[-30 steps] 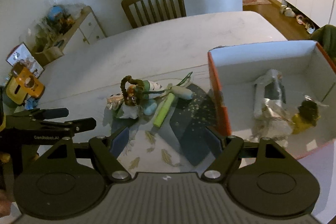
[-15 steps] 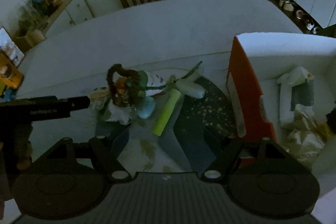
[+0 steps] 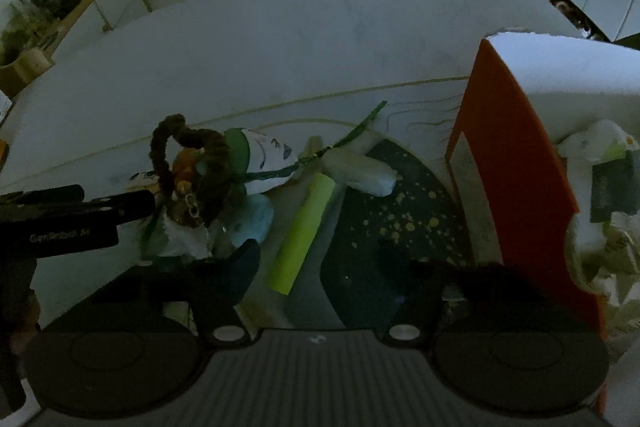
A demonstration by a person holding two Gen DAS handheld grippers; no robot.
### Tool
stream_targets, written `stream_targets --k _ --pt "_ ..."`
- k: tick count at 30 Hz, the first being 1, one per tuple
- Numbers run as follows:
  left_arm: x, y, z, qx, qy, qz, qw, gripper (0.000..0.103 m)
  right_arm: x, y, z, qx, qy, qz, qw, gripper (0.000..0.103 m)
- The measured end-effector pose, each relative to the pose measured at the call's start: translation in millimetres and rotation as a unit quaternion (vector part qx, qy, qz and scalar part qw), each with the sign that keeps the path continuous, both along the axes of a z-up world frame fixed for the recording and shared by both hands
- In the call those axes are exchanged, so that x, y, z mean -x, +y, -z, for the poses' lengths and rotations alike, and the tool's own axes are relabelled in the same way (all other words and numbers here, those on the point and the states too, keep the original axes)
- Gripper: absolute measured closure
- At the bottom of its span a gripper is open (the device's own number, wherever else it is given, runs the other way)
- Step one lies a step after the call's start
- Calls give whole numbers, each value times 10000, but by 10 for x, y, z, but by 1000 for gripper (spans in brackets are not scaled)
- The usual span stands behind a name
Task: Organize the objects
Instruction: 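Grasp the lime green tube with the right tool while the left grasps the cartoon-face paper item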
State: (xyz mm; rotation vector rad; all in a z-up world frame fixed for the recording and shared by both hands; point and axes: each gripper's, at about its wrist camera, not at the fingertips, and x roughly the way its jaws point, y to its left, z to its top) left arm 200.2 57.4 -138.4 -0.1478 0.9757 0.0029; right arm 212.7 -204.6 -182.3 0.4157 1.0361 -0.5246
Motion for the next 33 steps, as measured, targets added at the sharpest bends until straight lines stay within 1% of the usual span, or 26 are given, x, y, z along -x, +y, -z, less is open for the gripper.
stream_targets --k 2,4,5,7,8,10,14,16,19,20,21,22,26,28,33 --pt "14 -20 19 7 18 51 10000 10 -36 -20 34 -7 26 27 10000 47" --pt "16 -38 42 -18 16 101 9999 18 -67 -35 57 -18 36 38 10000 53" --pt "2 -44 60 -16 29 129 9999 19 -80 -38 67 -15 54 38 10000 54" --pt "19 -64 78 41 56 164 9998 28 -103 -37 87 33 114 52 9999 56" --pt "22 -70 89 62 71 173 9998 31 -113 -38 96 38 128 58 9999 57" --pt "36 -87 101 29 79 180 9998 40 -131 -37 119 33 151 66 9999 59" --pt "33 -86 114 43 28 229 9997 45 -160 -7 144 81 210 28 9997 66" --pt "43 -95 115 53 10 303 9995 53 -166 9 162 70 257 -2 9996 71" --pt "43 -95 119 86 6 346 9994 57 -176 54 180 138 297 -52 9994 75" --pt "33 -88 117 120 0 351 9993 60 -177 60 182 155 304 -66 9994 77" --pt "16 -77 126 166 -3 360 9992 72 -178 61 184 160 305 -66 9994 83" --pt "8 -69 127 206 7 365 9991 73 -176 57 183 154 311 -58 9994 85" --pt "2 -42 91 235 -11 320 9992 74 -124 45 170 2 265 -1 9996 86" --pt "7 -17 82 357 -3 314 9989 74 -79 55 147 -85 231 15 9997 87" --pt "86 27 32 494 113 228 9985 74 94 58 105 -494 127 174 9985 87"
